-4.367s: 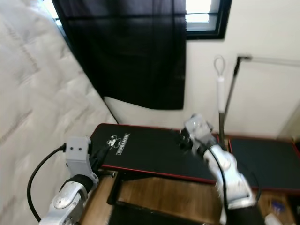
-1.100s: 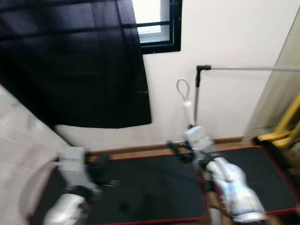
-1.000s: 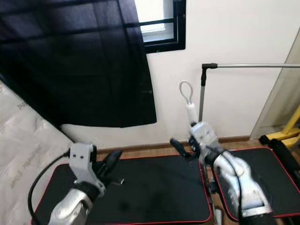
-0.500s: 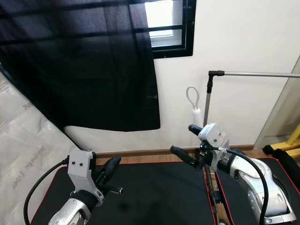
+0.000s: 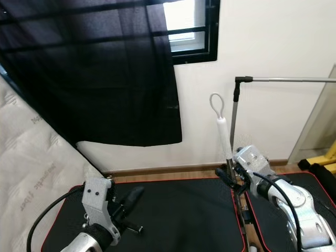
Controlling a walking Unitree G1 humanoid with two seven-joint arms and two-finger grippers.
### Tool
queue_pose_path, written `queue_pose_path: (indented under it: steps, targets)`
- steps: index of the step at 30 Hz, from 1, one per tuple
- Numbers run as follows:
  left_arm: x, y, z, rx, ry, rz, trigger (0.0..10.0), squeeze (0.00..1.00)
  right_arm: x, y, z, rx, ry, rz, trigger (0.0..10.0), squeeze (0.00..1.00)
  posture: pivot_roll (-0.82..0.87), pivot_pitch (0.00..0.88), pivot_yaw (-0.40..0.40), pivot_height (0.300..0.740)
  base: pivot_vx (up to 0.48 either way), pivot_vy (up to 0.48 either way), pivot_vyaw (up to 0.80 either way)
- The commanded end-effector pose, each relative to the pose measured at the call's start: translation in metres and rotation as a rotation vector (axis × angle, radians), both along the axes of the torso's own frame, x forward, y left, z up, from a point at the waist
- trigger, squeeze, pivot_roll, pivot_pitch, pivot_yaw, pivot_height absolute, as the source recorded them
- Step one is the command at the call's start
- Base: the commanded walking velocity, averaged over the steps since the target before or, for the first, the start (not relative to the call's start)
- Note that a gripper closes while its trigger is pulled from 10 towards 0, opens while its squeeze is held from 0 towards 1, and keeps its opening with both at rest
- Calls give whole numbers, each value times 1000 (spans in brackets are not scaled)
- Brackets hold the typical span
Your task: Sweep floor
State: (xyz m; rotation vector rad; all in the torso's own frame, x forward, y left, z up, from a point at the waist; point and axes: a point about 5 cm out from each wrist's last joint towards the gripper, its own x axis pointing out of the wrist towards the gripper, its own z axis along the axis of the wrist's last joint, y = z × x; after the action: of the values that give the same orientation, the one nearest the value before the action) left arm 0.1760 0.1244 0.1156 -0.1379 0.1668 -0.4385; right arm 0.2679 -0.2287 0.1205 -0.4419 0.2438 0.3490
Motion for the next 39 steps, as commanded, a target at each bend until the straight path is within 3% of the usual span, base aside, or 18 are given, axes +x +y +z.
queue_pose_path:
  steps: [1,2,3,11,18,19,24,25,26,27,39]
  targets:
    - [-7,-8,3,-34,-9,-199,10000,0,3,4,-4,-6,-11,-11,10000,333,-32,59,6,740,0,0,0]
    - [-8,-9,3,-35,-8,-200,10000,0,5,5,-6,-2,-14,-14,10000,129,-32,59,6,740,0,0,0]
    - [-9,-9,3,-36,-7,-203,10000,0,7,9,-9,12,-15,-10,10000,0,-18,67,3,740,0,0,0]
    - [-13,-11,7,-45,-1,-210,10000,0,19,24,-17,91,0,-34,10000,0,1,88,-11,740,0,0,0]
    - [-13,-13,9,-53,0,-208,10000,0,36,20,-19,20,-49,-114,10000,0,2,101,-6,740,0,0,0]
    - [-14,-13,9,-54,0,-211,10000,0,45,24,-19,11,-68,-139,10000,0,6,101,-5,740,0,0,0]
    - [-14,-13,10,-52,0,-213,10000,0,54,28,-16,7,-83,-159,10000,0,13,101,-10,740,0,0,0]
    - [-15,-14,10,-52,-1,-212,10000,0,56,29,-15,8,-85,-167,4510,0,12,102,-15,740,0,0,0]
    - [-15,-14,10,-52,-1,-212,10000,0,56,29,-15,8,-85,-167,4510,0,12,102,-15,740,0,0,0]
    - [-15,-14,10,-52,-2,-212,10000,0,57,29,-15,11,-84,-176,0,0,12,104,-15,740,0,0,0]
    - [-14,-13,11,-58,-5,-213,10000,0,56,24,-15,54,-89,-239,0,0,-13,100,-9,740,0,0,0]
